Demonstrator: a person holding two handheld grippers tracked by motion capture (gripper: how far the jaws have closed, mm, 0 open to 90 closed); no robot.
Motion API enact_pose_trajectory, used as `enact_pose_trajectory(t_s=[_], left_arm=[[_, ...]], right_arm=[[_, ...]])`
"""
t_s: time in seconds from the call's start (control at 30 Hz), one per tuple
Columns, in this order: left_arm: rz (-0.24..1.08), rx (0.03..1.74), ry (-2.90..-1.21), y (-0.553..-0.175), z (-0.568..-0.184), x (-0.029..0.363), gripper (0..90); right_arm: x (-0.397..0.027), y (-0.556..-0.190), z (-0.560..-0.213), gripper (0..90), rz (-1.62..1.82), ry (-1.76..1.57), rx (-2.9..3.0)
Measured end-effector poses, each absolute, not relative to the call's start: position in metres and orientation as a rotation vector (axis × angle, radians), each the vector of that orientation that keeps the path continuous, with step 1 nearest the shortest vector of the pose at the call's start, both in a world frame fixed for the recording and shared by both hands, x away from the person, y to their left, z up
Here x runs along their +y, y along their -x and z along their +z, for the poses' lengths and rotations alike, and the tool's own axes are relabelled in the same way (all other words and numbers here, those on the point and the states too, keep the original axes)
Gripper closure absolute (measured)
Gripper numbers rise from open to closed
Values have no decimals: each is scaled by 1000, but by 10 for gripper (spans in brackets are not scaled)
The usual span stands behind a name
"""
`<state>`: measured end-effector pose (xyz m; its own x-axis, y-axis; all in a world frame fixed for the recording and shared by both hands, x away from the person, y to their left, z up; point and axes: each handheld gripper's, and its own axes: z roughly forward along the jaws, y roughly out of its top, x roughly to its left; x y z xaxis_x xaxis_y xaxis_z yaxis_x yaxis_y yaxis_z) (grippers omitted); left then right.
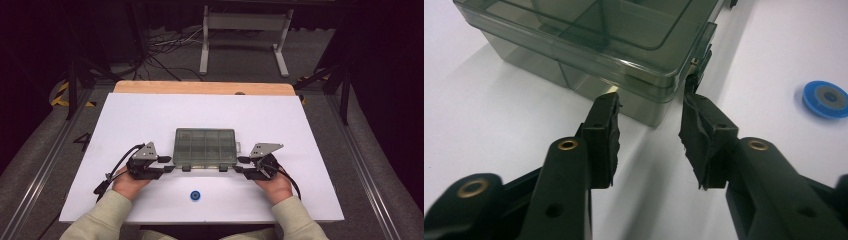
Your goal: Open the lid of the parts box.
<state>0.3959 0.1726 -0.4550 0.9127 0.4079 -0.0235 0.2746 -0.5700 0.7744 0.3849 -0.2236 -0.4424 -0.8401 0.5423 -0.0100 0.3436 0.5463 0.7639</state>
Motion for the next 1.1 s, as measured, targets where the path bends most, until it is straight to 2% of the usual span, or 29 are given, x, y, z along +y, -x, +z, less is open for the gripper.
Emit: enact_pose_trajectory(t_s=[0.17, 0.43, 0.9, 1.1], left_arm=[[200, 471, -2210, -395, -455, 172, 683], [206, 463, -2209, -395, -455, 171, 739], [205, 464, -2207, -394, -455, 172, 751], [213, 456, -2201, -393, -453, 172, 784]], right_arm=[[-223, -385, -443, 627, 1176, -741, 2540], [-224, -385, -443, 636, 1185, -742, 2538], [-224, -384, -443, 664, 1184, -740, 2540], [-227, -383, -440, 729, 1214, -736, 2532]])
